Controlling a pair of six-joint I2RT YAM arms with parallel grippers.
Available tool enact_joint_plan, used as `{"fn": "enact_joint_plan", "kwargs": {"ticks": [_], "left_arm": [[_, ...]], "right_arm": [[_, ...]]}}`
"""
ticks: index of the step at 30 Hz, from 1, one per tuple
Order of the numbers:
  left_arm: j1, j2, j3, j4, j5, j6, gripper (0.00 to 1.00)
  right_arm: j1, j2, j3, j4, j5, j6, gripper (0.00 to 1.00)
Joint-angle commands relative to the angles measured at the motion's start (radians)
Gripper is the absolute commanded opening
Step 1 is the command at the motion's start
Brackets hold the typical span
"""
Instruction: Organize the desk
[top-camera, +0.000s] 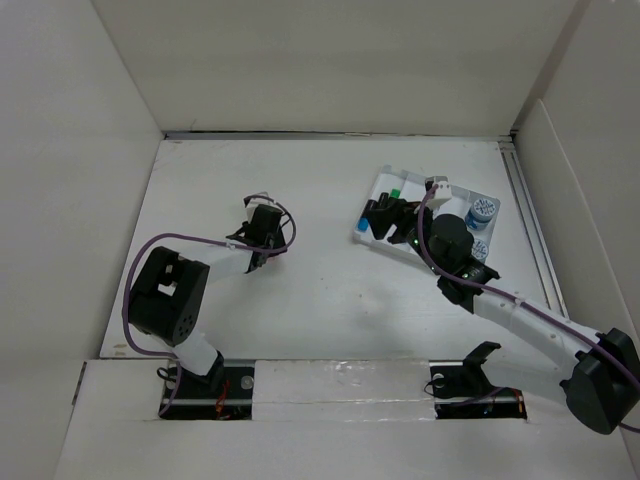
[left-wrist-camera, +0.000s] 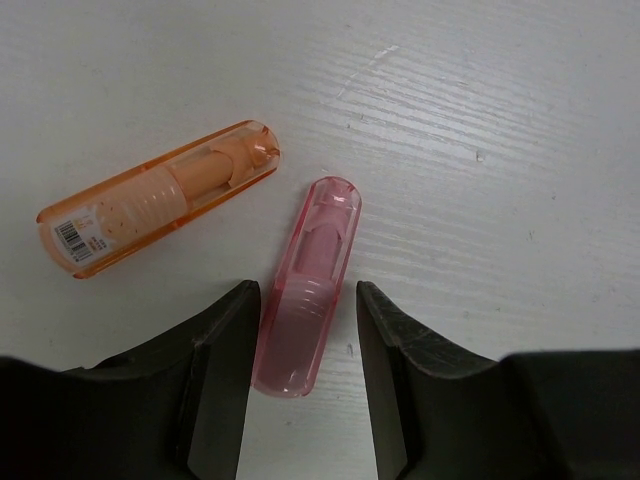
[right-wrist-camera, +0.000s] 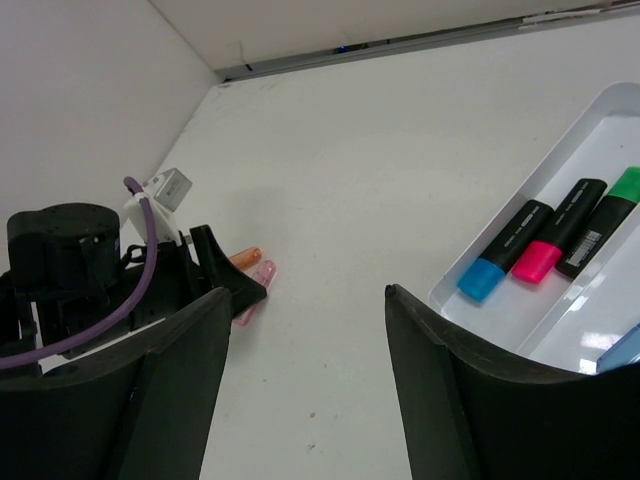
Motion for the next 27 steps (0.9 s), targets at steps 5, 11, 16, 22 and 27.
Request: {"fn": "enact_joint_plan", "kwargs": {"ticks": [5,11,16,22,27], "left_arm": [[0.000,-0.011,0.014,-0.044,0.036,-0.027,0.39],[0.000,-0.001,0.028,-0.070,0.010,-0.038,0.38],[-0.043,0.025,0.052,-0.129,-0.077,-0.058,0.39],[-0.118,0.068,0.103,-0.239,-0.214,-0.094,0.31],[-0.118,0.048,0.099,-0.233,-0.222,-0.107,0.06]], "right_arm": [[-0.006,0.000,0.047,0.037,-0.019,-0.008,0.69],[-0.006,0.001,0.049,0.035,-0.016,-0.010,0.70],[-0.006,0.001,0.050,0.034,-0.025,-0.011,0.71],[-0.006,-0.014,0.047,0.034,-0.025,-0.011,0.71],[-0.006,-0.028,0.044,0.032,-0.017,-0.008,0.70]]}}
